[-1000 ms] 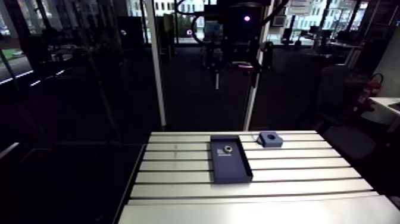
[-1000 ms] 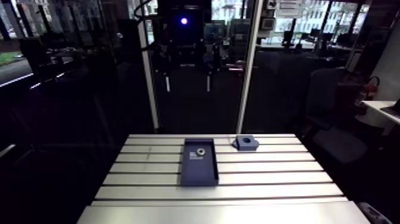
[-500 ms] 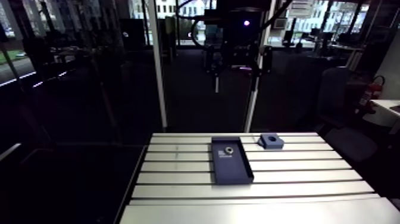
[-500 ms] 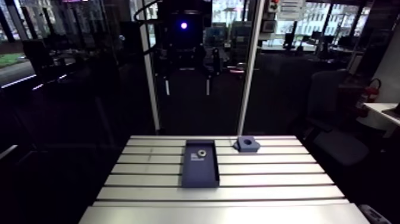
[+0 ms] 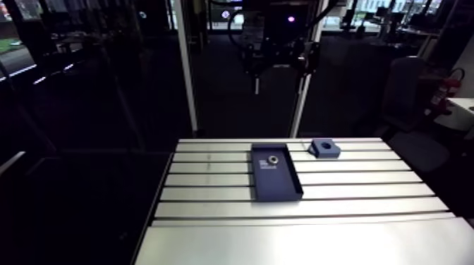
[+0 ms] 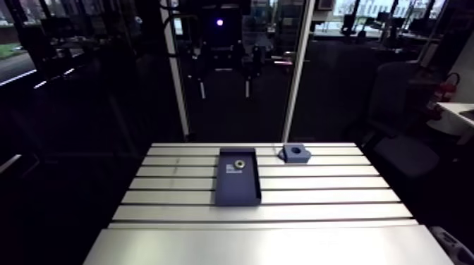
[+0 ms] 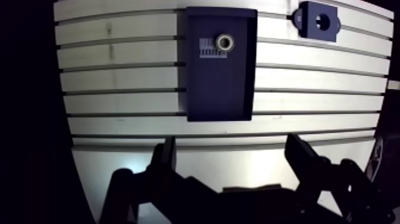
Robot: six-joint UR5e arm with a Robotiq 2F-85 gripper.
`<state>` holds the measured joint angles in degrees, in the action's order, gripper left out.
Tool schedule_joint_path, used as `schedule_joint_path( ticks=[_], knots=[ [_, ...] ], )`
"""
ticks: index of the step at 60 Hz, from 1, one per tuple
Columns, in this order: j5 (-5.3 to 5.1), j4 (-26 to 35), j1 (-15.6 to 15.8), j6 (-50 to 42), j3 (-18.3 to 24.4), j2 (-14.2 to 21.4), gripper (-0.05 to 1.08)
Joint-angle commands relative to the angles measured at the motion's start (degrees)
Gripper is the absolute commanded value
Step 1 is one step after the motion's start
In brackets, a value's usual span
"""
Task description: Pick up the bearing and press it into the housing until flush.
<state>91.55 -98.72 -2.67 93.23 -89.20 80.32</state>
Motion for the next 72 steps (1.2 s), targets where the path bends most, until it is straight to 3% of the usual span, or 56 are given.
schedule_joint_path(
  ticks=[1,16,29,72],
  knots=[
    [0.08,-7.0,-0.7,1.4,0.2,-5.5,0.01],
    [0.08,-8.9,-2.7,2.2,0.4,-9.7,0.02],
    [-0.01,-10.3,-3.4,2.5,0.5,-11.7,0.21],
    [-0.36,-14.1,-3.2,3.6,-1.6,-16.1,0.32]
  ],
)
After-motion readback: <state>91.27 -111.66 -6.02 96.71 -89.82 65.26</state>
